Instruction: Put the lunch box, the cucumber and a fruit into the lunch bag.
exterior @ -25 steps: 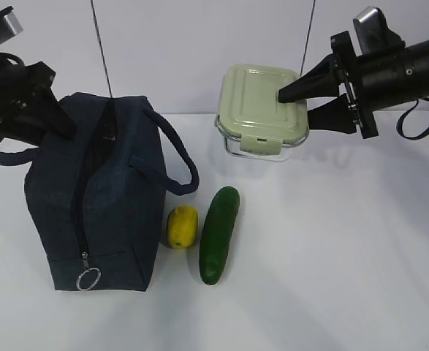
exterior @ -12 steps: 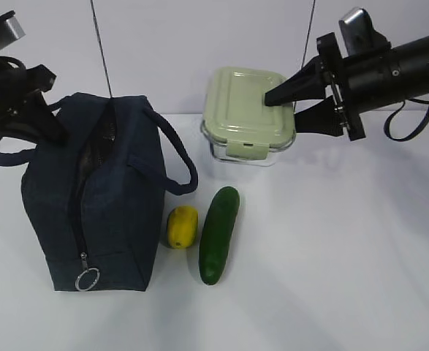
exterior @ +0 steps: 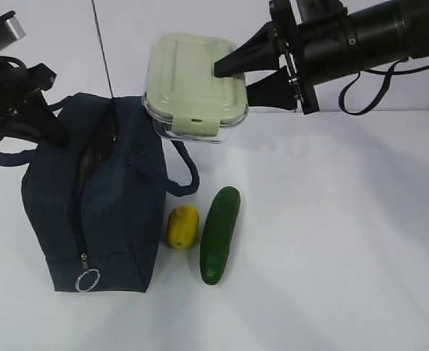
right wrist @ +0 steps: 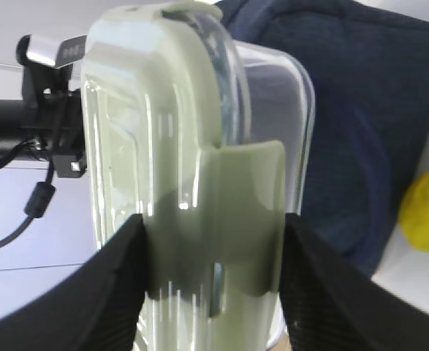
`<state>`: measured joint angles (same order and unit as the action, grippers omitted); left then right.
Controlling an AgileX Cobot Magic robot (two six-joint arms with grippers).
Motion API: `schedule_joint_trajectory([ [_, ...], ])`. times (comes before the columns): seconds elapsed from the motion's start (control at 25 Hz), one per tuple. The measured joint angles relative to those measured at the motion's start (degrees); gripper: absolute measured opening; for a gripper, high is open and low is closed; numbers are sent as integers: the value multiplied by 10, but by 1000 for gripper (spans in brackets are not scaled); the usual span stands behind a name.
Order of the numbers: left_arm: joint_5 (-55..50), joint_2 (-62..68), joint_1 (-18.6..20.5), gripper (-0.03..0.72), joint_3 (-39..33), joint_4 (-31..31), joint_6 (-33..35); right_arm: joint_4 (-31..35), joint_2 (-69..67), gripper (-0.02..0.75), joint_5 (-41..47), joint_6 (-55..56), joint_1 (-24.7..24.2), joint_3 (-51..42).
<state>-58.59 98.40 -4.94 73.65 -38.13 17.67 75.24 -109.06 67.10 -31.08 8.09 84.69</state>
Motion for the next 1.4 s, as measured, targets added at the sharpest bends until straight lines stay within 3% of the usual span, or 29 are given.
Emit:
schedule_joint_trajectory([
  [0.56,-3,0,0,1,0,-21,-11,51,-58,378,0,24,60,19],
  [1.0,-11,0,-22,1,0,-25,-11,67,-123,378,0,33,85,103],
  [1.4,-4,0,-26,1,1,-38,-12,-25,-136,377,-5,68,85,106],
])
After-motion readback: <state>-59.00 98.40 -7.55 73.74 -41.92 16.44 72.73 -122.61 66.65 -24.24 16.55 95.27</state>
